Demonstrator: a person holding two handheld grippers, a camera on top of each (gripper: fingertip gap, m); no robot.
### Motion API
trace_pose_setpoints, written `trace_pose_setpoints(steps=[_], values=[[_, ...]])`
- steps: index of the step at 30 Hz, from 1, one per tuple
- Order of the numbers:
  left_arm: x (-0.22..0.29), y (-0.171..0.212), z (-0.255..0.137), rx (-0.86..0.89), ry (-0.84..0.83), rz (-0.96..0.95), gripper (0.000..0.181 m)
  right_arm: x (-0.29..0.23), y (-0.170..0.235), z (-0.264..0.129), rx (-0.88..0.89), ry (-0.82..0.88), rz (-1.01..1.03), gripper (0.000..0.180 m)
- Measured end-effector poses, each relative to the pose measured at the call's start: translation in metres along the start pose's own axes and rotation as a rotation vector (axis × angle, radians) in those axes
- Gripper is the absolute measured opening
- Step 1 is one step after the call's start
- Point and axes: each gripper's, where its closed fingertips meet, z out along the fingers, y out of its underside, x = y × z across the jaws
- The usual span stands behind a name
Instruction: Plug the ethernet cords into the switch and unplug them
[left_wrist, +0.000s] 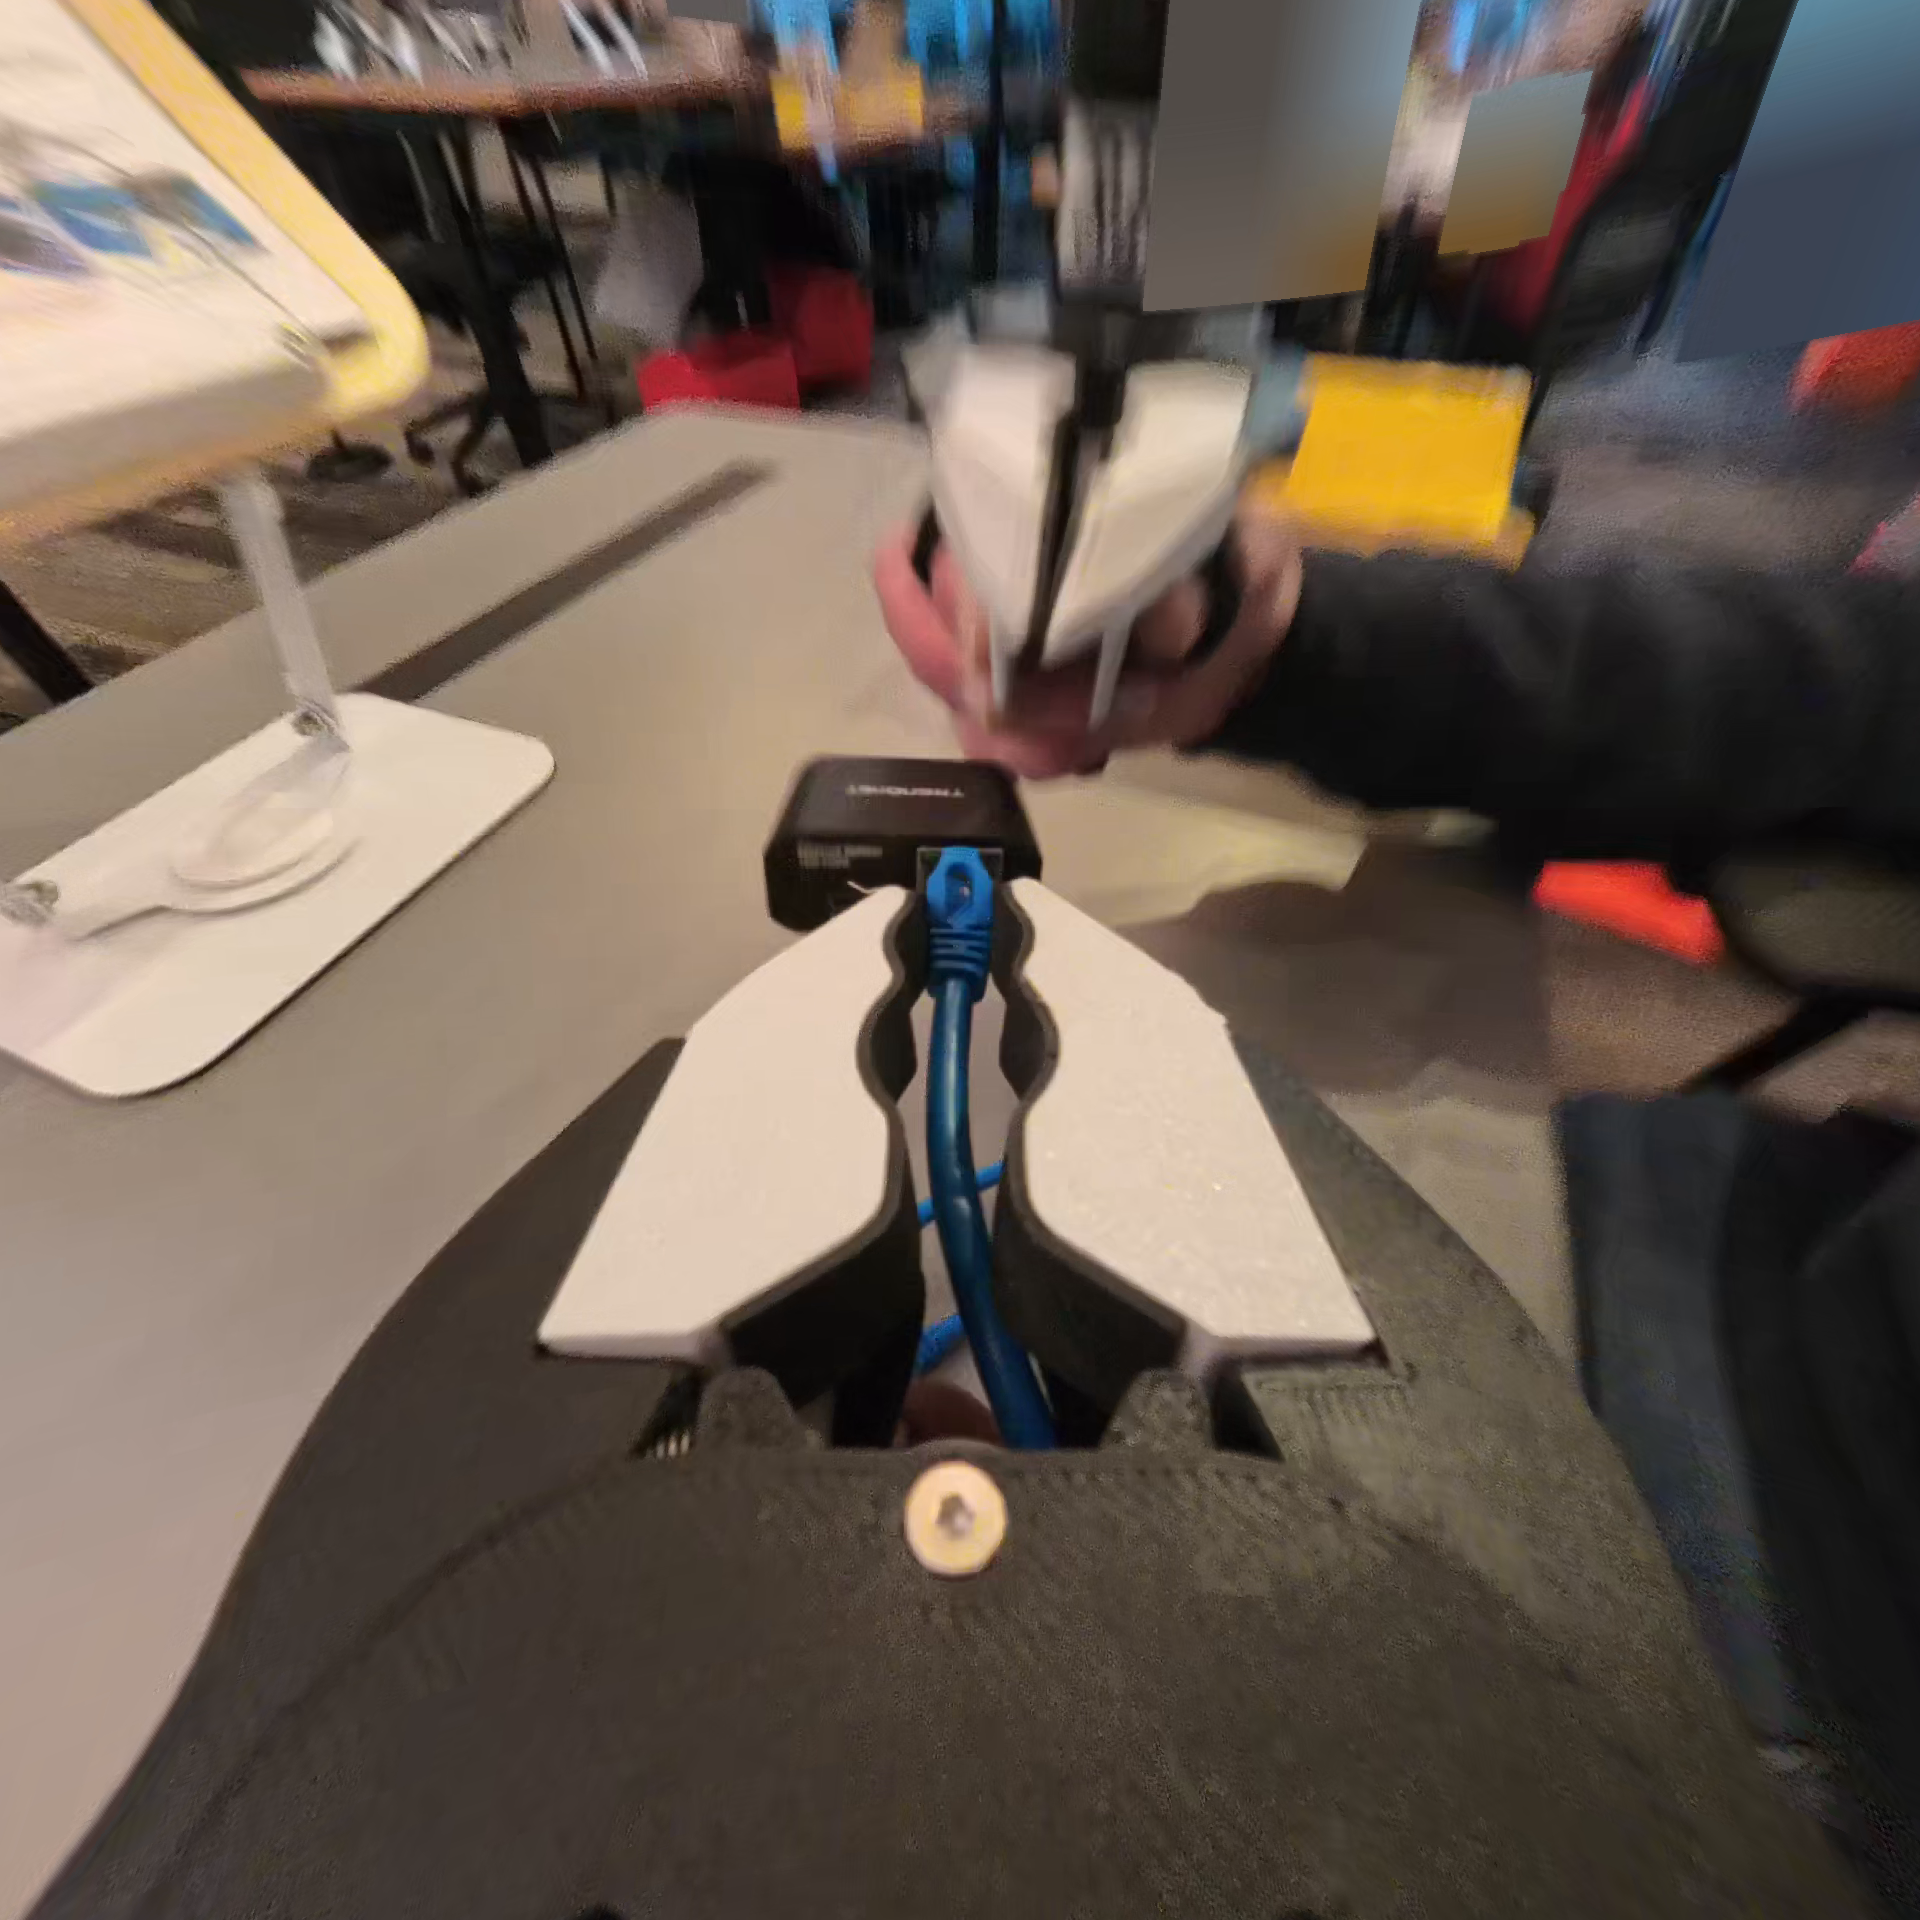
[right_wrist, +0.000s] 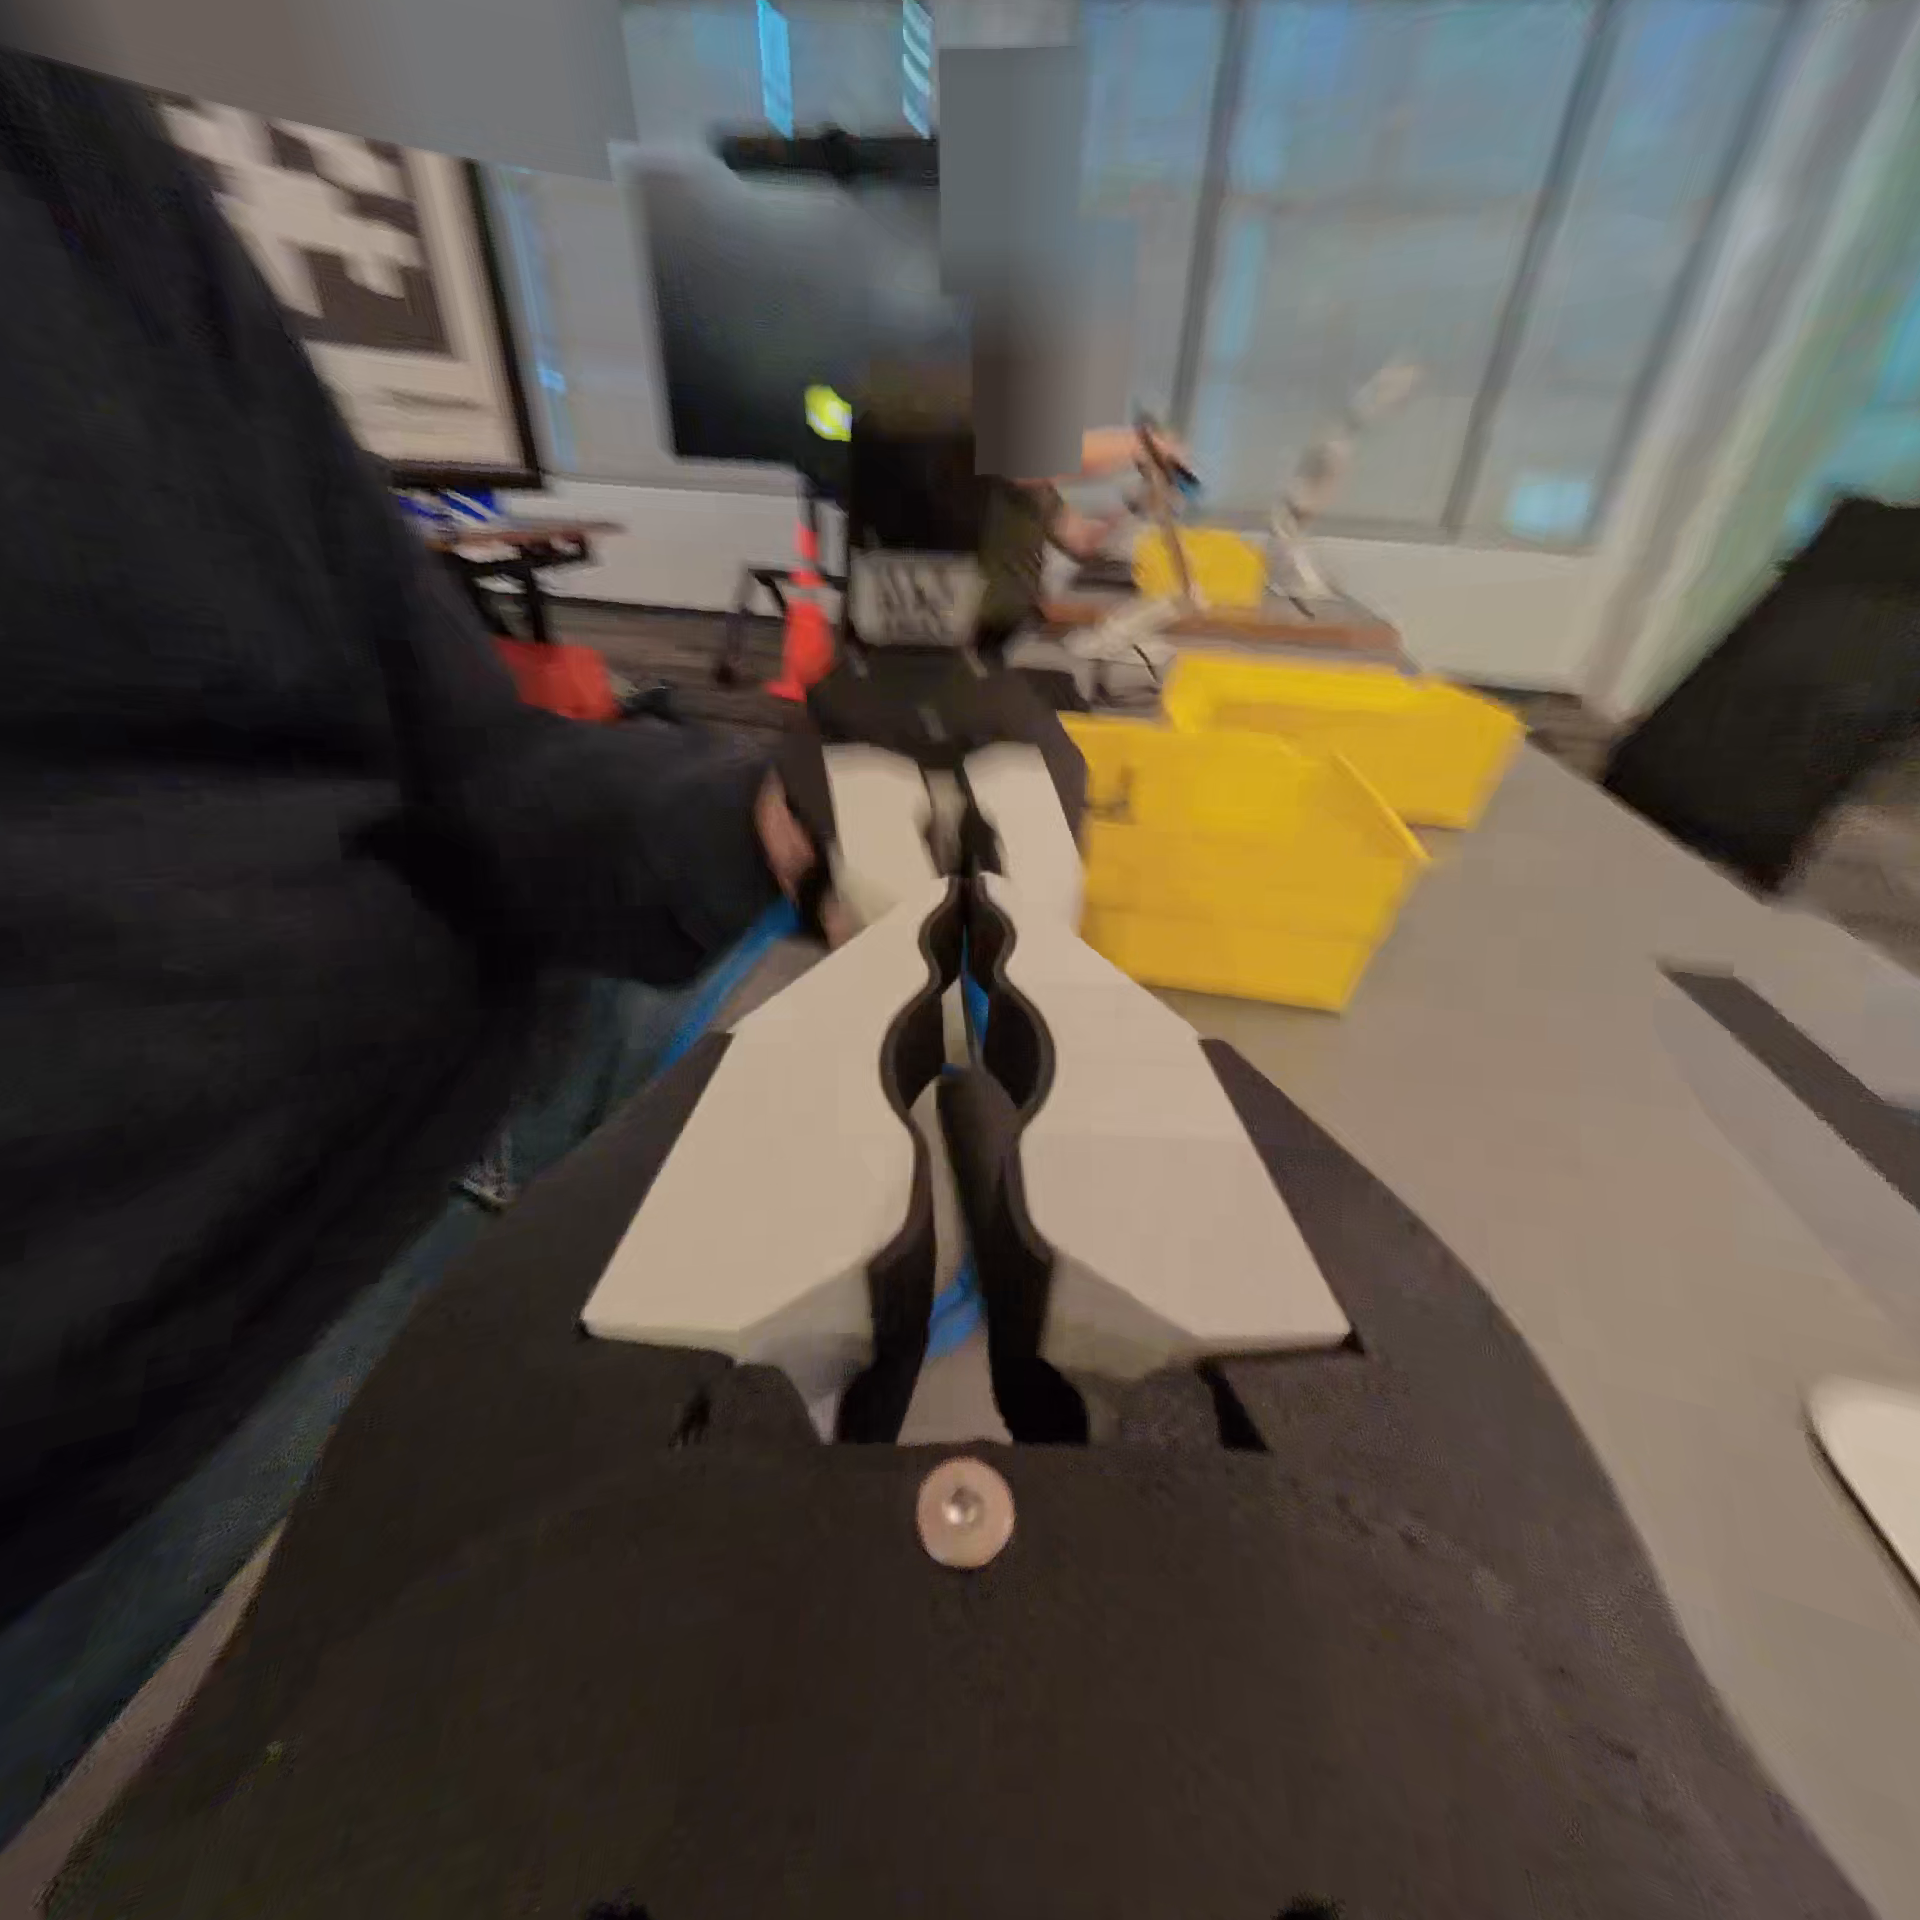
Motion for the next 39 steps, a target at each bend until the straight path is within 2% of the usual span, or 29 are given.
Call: trace_pose_setpoints(steps=[1,2,3,6,7,10,12,14,16,22,39], values=[[0.017,0.012,0.017,-0.059,0.061,0.040,0.012,-0.005,0.008,0.016,-0.082,-0.026,-0.016,0.000],[0.037,0.010,0.030,-0.031,0.122,0.046,0.012,-0.003,0.026,0.028,-0.195,-0.021,-0.044,0.000],[0.037,0.009,0.036,-0.029,0.091,0.045,0.012,0.000,0.032,0.027,-0.226,-0.025,-0.014,0.000],[0.012,0.007,0.020,0.056,0.068,-0.062,0.012,0.006,-0.007,-0.013,-0.129,0.095,-0.057,0.001],[0.005,0.004,0.013,0.087,0.053,-0.077,0.012,0.009,-0.007,-0.025,-0.155,0.141,-0.053,0.011],[0.011,-0.007,0.008,0.148,0.093,-0.080,0.012,0.017,0.027,-0.040,-0.251,0.180,0.088,0.067],[0.017,-0.013,0.011,0.169,0.115,-0.066,0.012,0.014,0.054,-0.032,-0.272,0.161,0.165,0.084],[0.018,-0.015,0.012,0.188,0.127,-0.080,0.012,0.007,0.057,-0.023,-0.191,0.100,0.216,0.083],[0.020,-0.016,0.010,0.203,0.126,-0.082,0.012,0.007,0.051,-0.018,-0.111,0.078,0.236,0.067],[0.020,-0.026,0.003,0.275,0.138,-0.106,0.012,0.007,0.036,-0.016,-0.060,0.076,0.189,0.065],[0.016,-0.025,0.007,0.200,0.063,-0.033,0.012,0.013,0.036,-0.019,-0.121,0.102,0.149,0.065]])
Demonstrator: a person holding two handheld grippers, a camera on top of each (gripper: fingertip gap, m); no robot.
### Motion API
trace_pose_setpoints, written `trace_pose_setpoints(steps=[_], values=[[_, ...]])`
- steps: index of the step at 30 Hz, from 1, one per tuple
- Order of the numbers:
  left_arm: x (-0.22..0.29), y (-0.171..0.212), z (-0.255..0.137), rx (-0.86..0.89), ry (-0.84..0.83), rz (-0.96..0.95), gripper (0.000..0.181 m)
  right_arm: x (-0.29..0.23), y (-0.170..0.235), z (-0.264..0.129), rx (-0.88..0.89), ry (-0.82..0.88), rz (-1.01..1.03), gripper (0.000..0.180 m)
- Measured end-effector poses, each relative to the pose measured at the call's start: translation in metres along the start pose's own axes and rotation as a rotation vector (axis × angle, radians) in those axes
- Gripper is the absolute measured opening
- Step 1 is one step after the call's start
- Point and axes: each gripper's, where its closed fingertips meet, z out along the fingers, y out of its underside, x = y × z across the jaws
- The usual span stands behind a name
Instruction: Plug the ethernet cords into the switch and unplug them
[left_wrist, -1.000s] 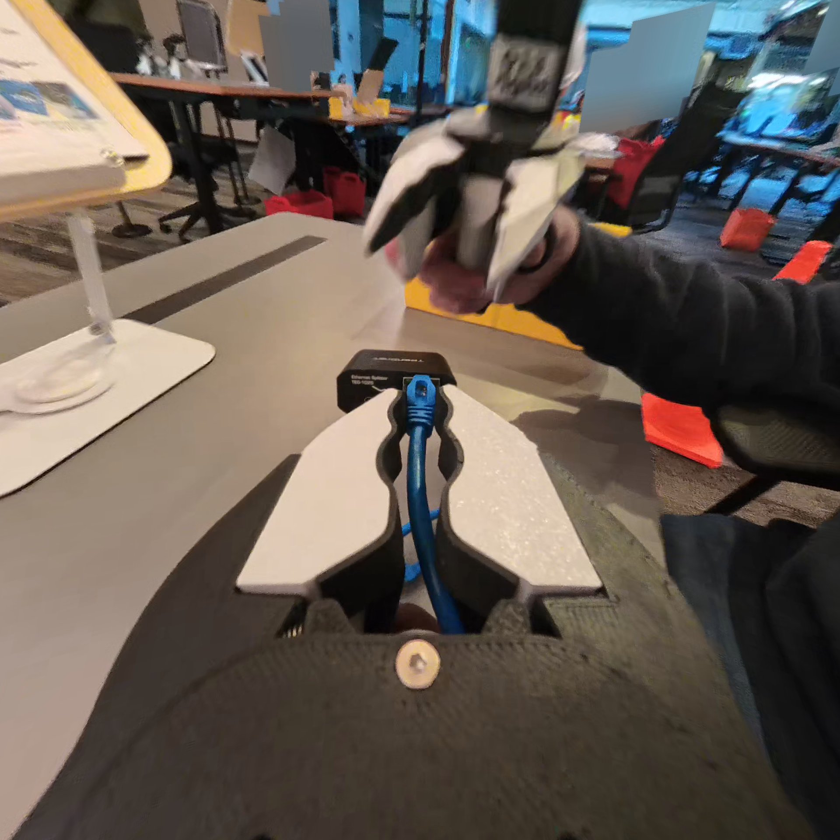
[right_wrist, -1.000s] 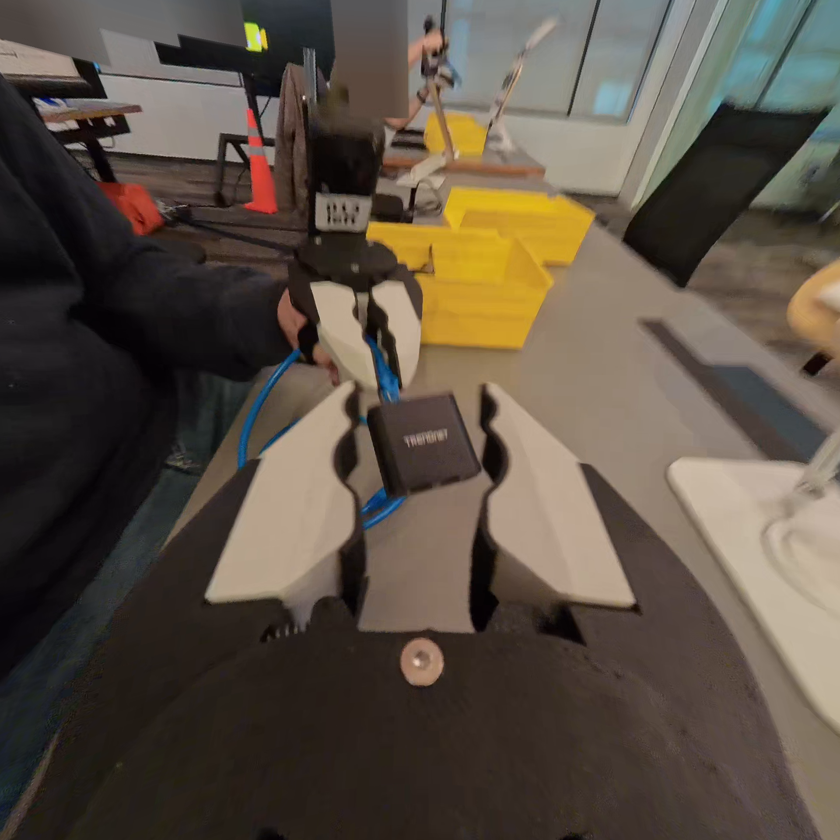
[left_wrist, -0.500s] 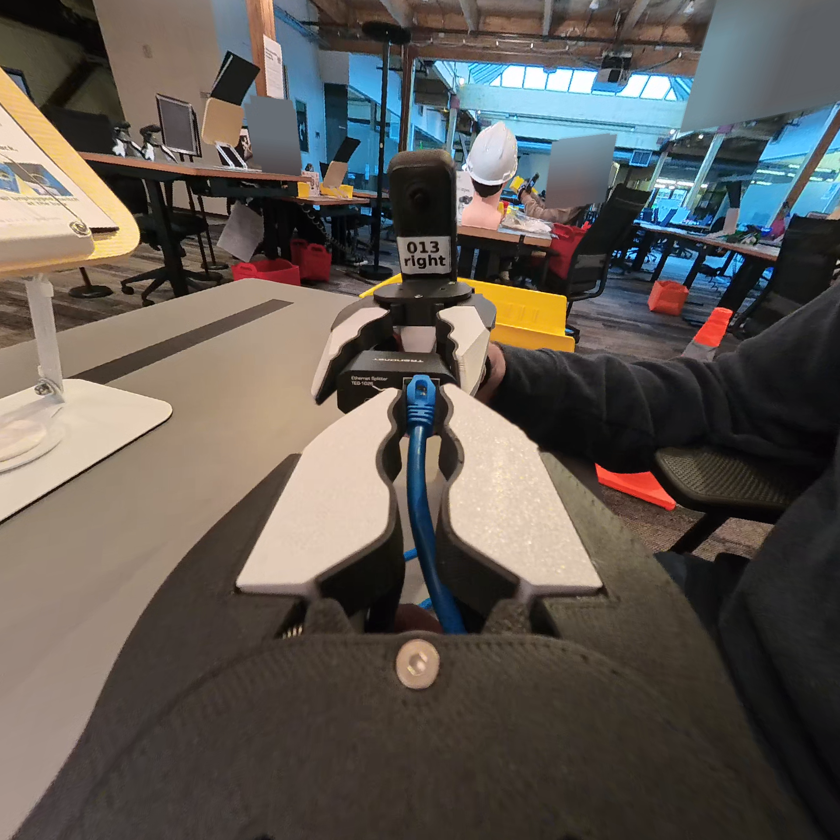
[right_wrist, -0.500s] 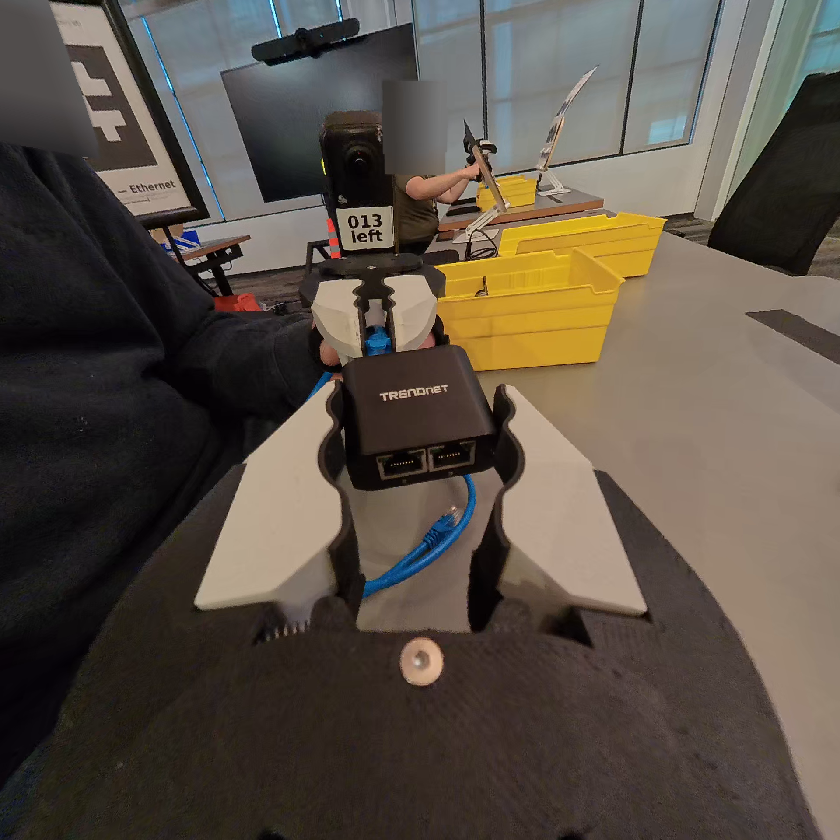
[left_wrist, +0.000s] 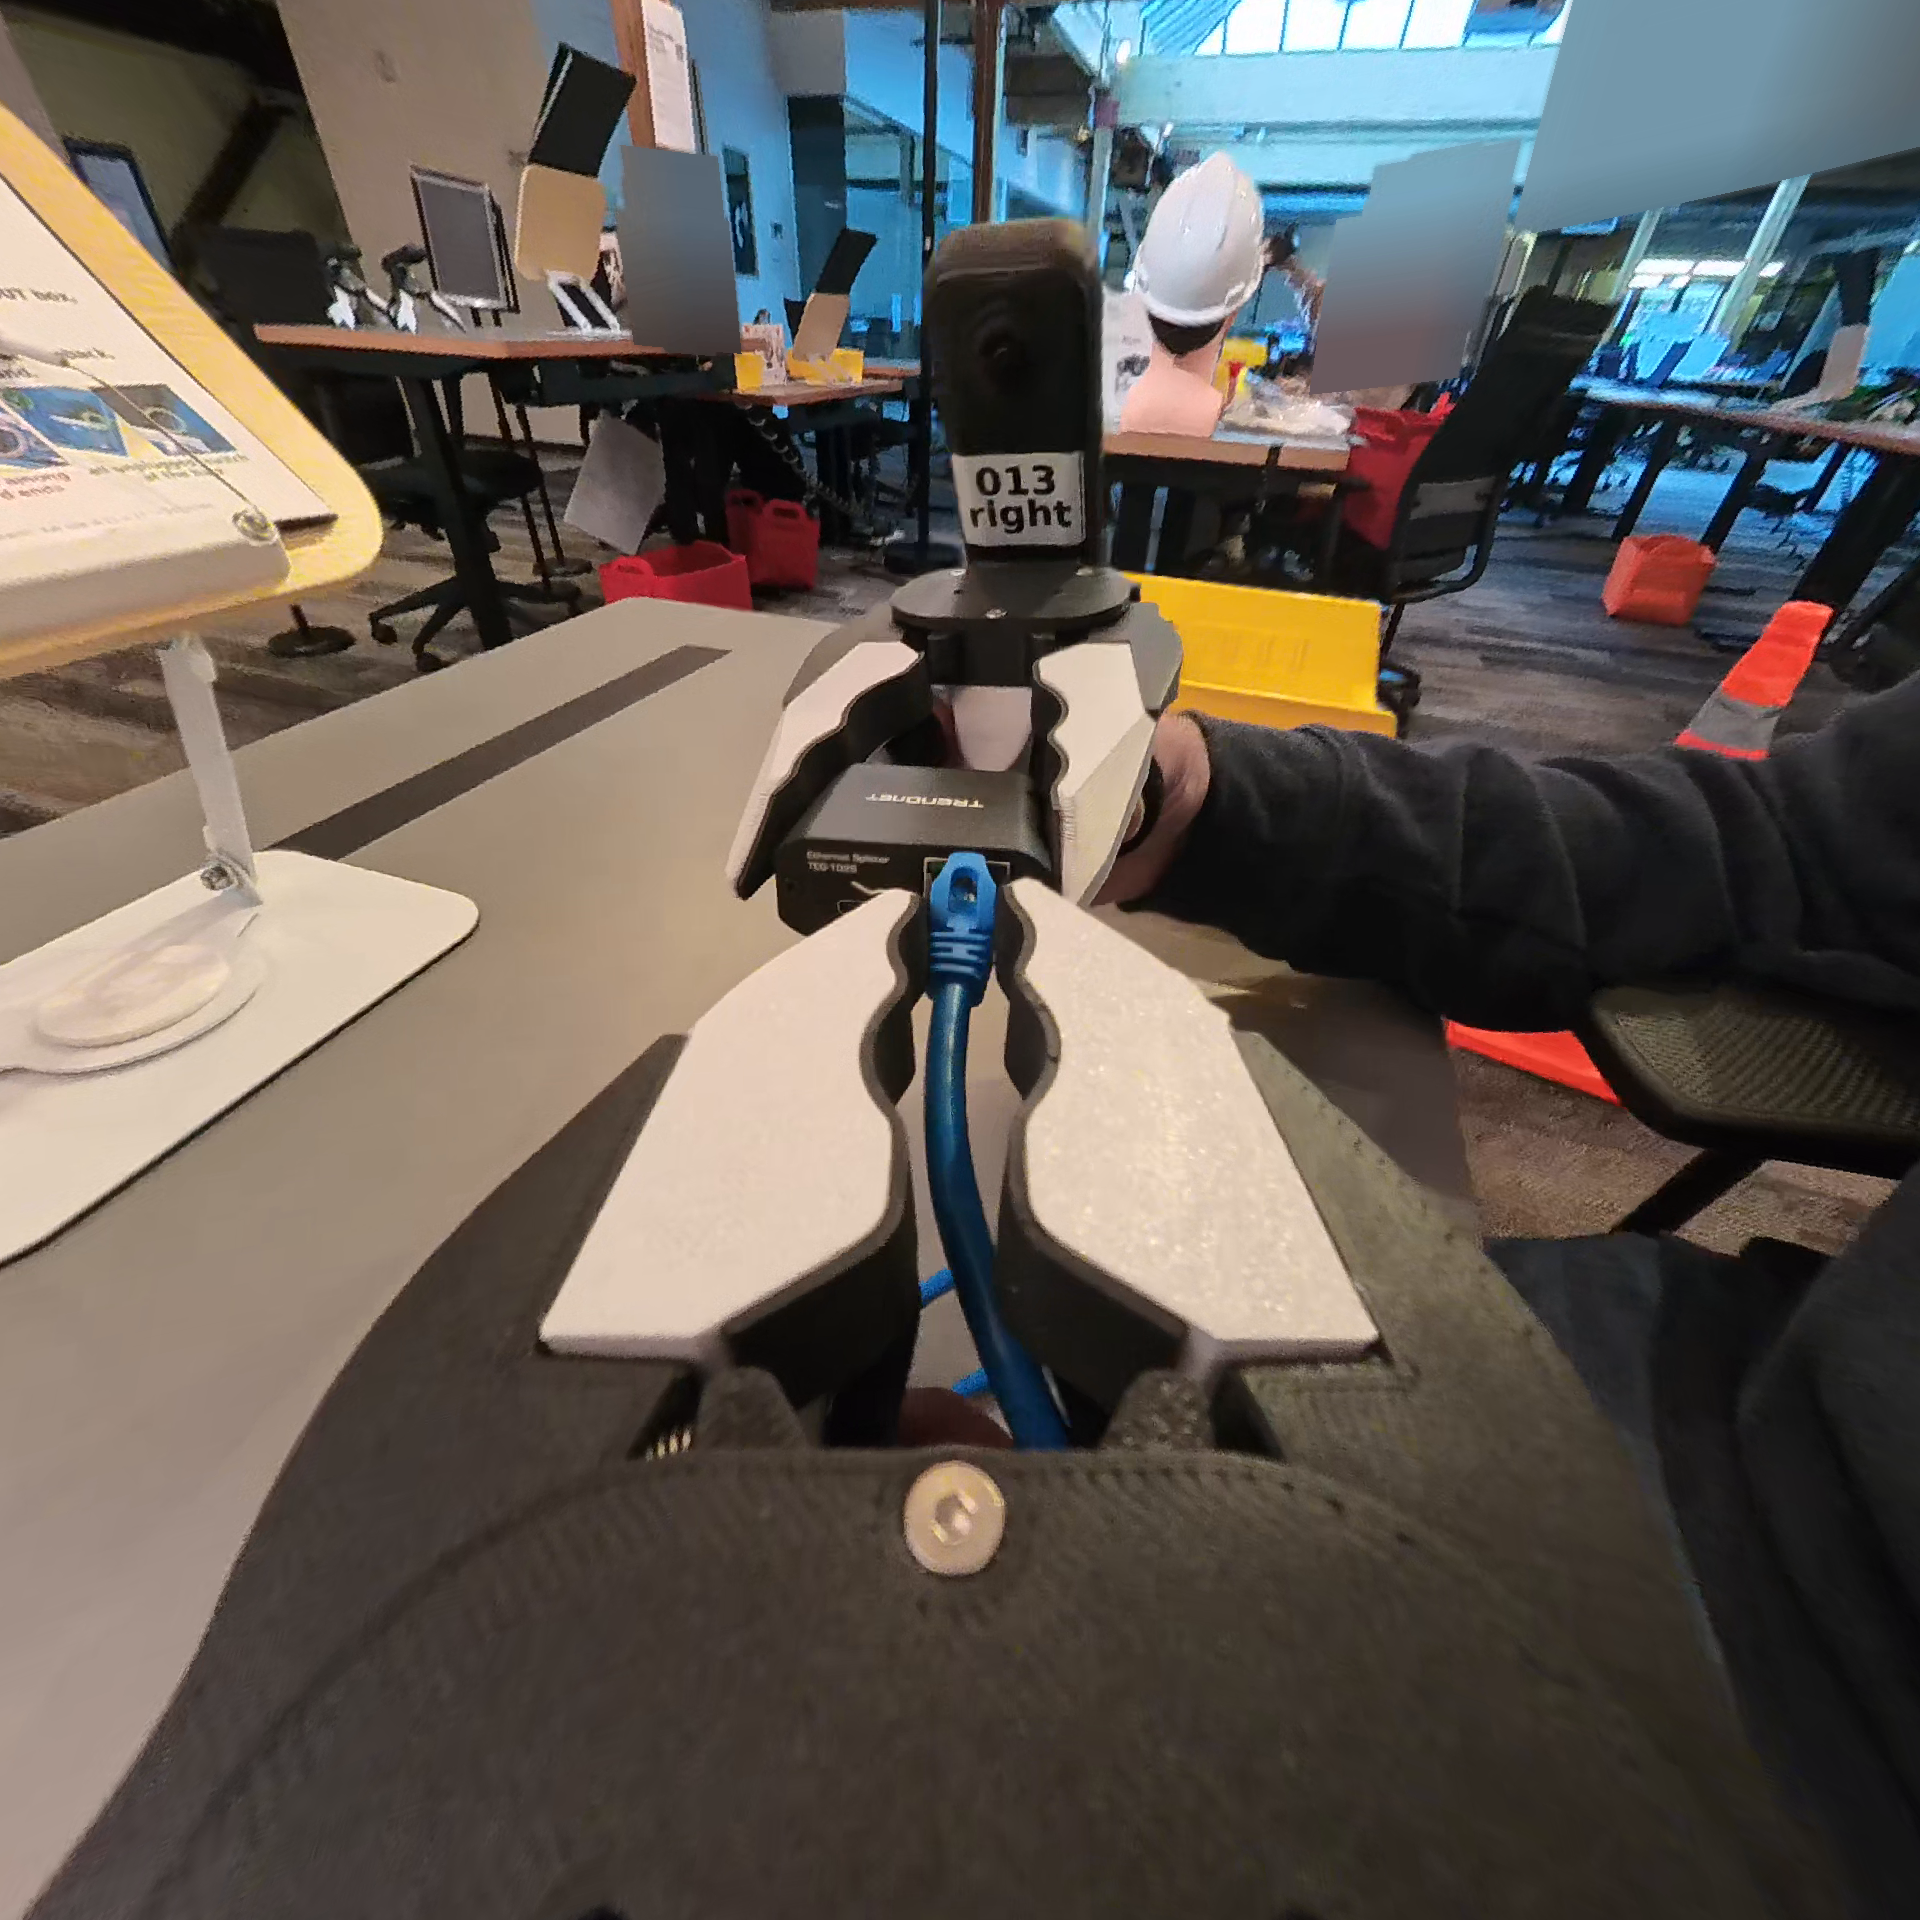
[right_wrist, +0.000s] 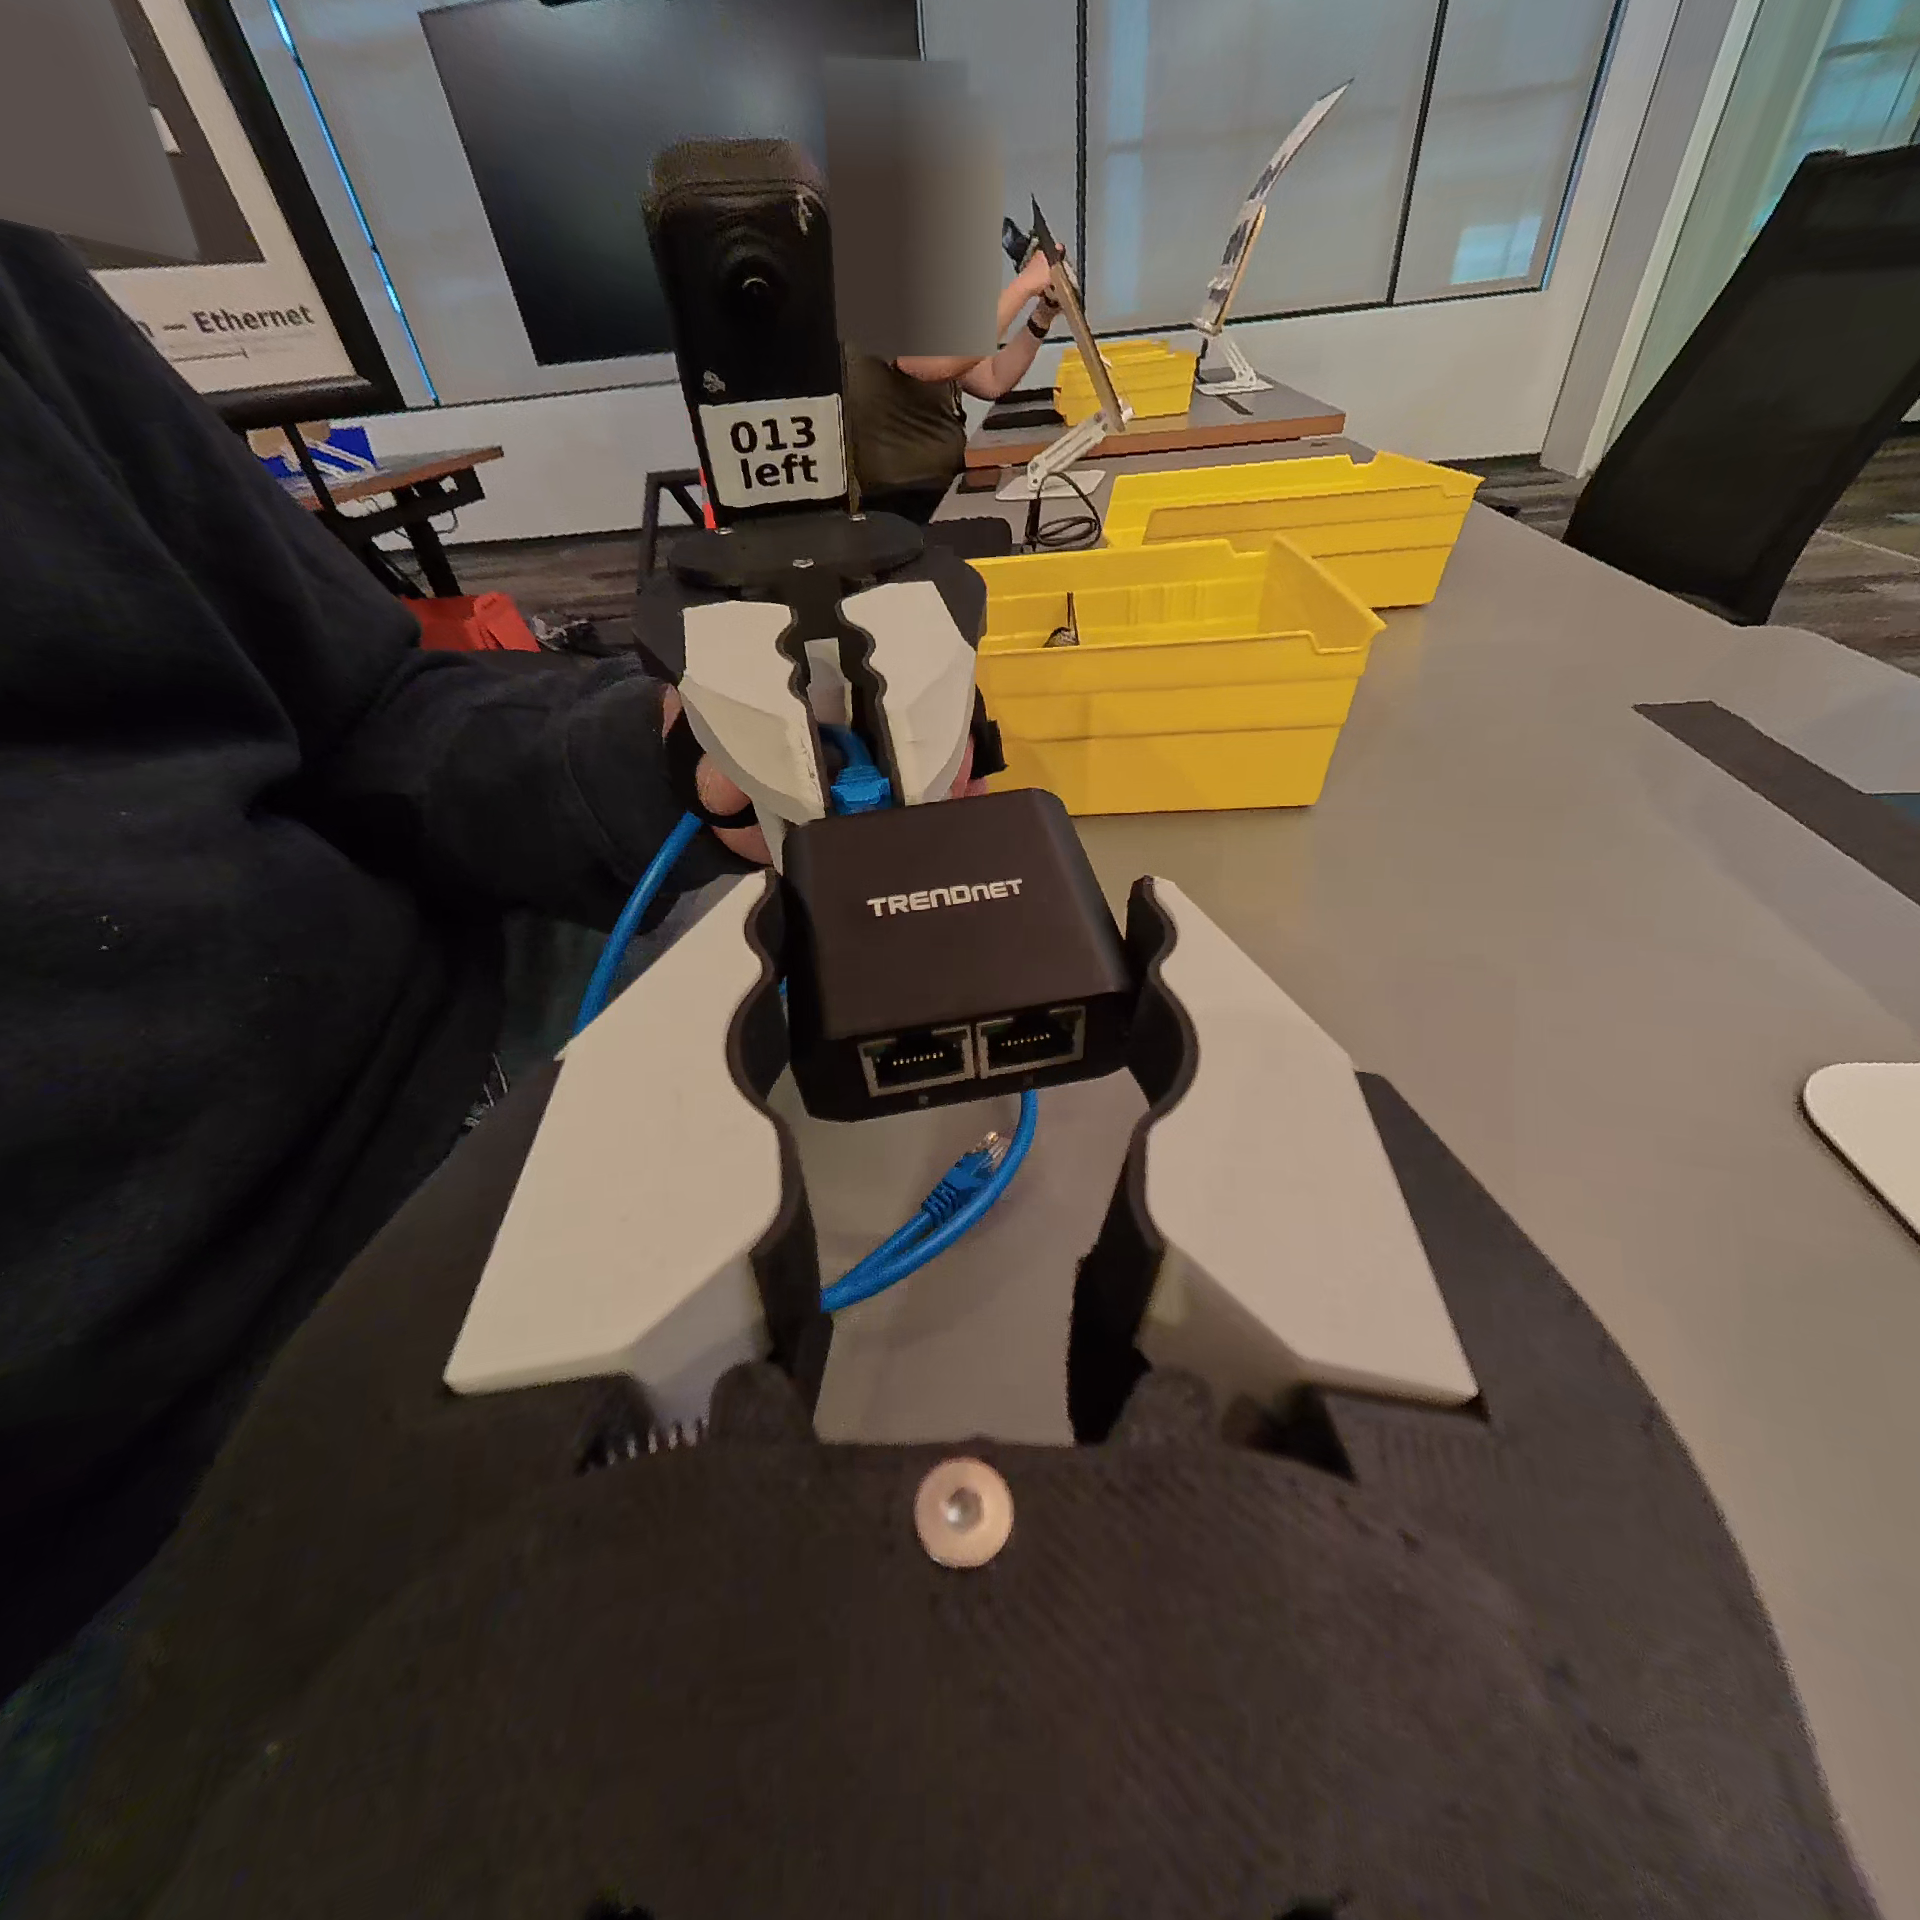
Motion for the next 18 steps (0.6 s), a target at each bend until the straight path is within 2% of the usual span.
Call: trace_pose_setpoints(steps=[5,11,18], values=[[0.000,-0.006,0.001,-0.061,-0.040,0.028,0.020,0.006,-0.002,-0.009,0.030,-0.005,0.012,0.065],[-0.017,0.015,-0.001,-0.191,-0.126,0.025,0.029,0.014,0.007,-0.013,-0.040,0.053,-0.011,0.065],[-0.016,0.018,-0.002,-0.214,-0.135,0.059,0.019,0.013,0.002,-0.010,-0.055,0.049,-0.029,0.065]])
